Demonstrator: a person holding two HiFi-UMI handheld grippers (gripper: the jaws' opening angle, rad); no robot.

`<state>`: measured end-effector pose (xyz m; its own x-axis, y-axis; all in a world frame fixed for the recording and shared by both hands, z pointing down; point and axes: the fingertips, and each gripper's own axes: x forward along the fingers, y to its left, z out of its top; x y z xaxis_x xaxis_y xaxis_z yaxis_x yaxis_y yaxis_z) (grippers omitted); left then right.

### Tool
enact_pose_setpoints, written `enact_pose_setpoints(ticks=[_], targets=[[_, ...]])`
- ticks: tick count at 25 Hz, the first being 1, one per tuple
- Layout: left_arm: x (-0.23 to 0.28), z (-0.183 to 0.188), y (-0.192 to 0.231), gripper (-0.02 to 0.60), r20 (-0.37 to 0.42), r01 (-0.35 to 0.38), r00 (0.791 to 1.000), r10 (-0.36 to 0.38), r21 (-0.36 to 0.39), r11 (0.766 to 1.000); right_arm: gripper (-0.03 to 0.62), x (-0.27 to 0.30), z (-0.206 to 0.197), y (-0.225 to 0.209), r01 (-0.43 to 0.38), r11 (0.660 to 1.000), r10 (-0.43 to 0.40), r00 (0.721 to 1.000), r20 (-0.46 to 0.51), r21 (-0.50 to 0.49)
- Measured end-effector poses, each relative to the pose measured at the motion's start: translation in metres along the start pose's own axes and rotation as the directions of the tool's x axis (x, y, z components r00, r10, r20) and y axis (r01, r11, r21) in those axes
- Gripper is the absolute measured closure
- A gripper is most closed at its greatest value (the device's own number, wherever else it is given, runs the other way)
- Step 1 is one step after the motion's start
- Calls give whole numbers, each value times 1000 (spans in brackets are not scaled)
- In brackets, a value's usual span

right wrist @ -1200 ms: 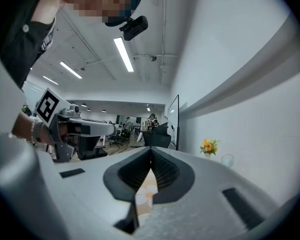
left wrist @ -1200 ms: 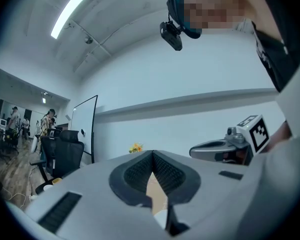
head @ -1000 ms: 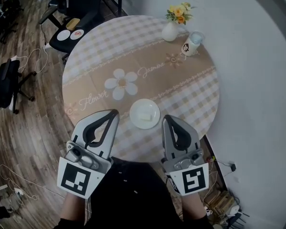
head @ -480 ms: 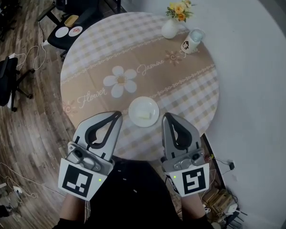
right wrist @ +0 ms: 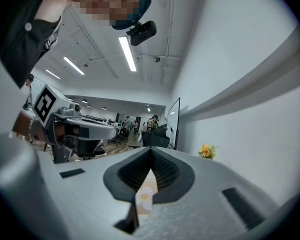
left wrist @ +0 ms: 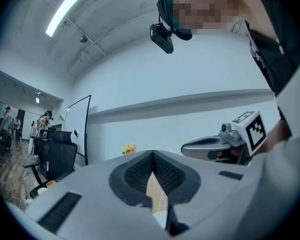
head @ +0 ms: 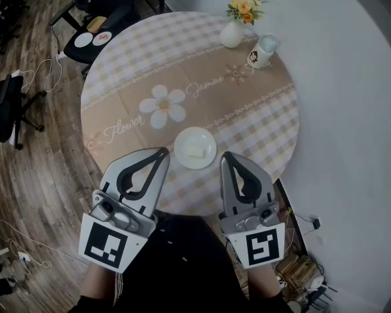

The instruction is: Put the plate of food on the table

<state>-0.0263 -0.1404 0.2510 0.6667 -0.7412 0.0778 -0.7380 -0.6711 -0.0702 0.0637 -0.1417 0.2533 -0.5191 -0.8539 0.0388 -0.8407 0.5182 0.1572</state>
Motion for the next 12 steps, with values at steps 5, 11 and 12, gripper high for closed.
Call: enact_pose_setpoints(ticks=[5, 11, 12], targets=[[1, 0, -2, 580, 3, 5, 1000, -5, 4, 1000, 594, 0, -1, 0, -1, 1000, 1, 1000, -2, -3], [-1, -1, -3, 580, -3, 3, 1000, -3, 1, 1000, 594, -1, 0, 1, -2, 1000, 2, 1000, -1, -10], [-1, -1, -4, 580, -4, 4, 1000, -4, 1, 1000, 594, -2, 0, 2, -3, 1000, 3, 1000, 0, -11]])
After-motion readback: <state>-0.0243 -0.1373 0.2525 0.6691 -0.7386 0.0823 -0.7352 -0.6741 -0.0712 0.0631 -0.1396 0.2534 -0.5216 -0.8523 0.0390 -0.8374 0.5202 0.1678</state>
